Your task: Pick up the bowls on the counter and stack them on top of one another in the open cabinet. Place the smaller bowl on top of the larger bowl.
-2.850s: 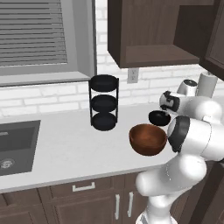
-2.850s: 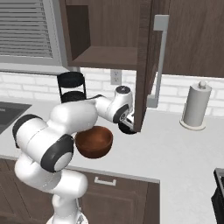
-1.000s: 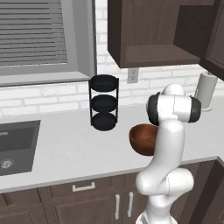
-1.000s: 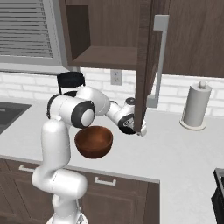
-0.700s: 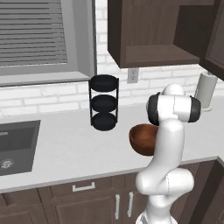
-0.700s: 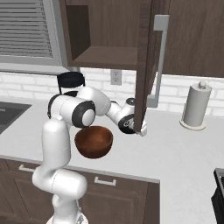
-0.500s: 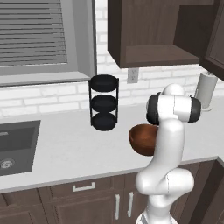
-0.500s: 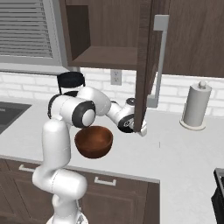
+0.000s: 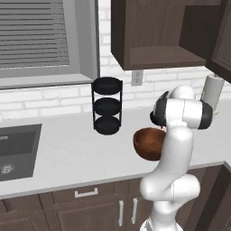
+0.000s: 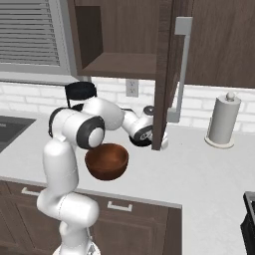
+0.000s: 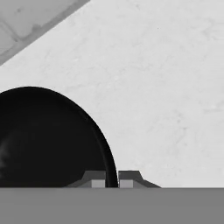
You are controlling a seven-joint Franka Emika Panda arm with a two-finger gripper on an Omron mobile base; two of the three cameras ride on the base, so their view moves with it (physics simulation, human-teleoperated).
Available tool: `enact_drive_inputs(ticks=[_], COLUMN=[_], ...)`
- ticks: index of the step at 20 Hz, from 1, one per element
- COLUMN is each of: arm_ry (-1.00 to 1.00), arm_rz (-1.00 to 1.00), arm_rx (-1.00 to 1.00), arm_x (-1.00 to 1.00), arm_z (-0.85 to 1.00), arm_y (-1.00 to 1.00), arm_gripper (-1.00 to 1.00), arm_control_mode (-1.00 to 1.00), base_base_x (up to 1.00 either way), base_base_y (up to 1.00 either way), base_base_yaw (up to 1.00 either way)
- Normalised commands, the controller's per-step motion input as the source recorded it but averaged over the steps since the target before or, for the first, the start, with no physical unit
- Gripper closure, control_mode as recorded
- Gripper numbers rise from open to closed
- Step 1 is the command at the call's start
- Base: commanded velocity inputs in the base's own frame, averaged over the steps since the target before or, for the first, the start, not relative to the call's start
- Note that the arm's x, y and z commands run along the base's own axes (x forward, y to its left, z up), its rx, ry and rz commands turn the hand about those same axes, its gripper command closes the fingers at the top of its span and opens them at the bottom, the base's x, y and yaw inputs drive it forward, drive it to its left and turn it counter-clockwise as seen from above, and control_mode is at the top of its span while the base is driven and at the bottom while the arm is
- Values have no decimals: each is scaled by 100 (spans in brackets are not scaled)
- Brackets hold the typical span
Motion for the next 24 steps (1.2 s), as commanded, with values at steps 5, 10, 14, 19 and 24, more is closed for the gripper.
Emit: enact_drive_inputs(ticks=[5,10,14,19,24], arm_ry=[-21,-14,-3,0,12], arm_rz=[0,0,2,6,12], arm_rx=[0,0,-1,-6,-9], arm_x=[-43,-73,-100,-100,-56], arm_z=[86,86,50,30,-4], arm_y=[0,19,57,78,77], arm_gripper=[100,100,100,100,100], arm_control_mode=[-100,-100,-100,-100,-100], base_base_x=[0,0,0,0,0], base_base_y=[0,0,0,0,0], base_base_yaw=[0,0,0,0,0])
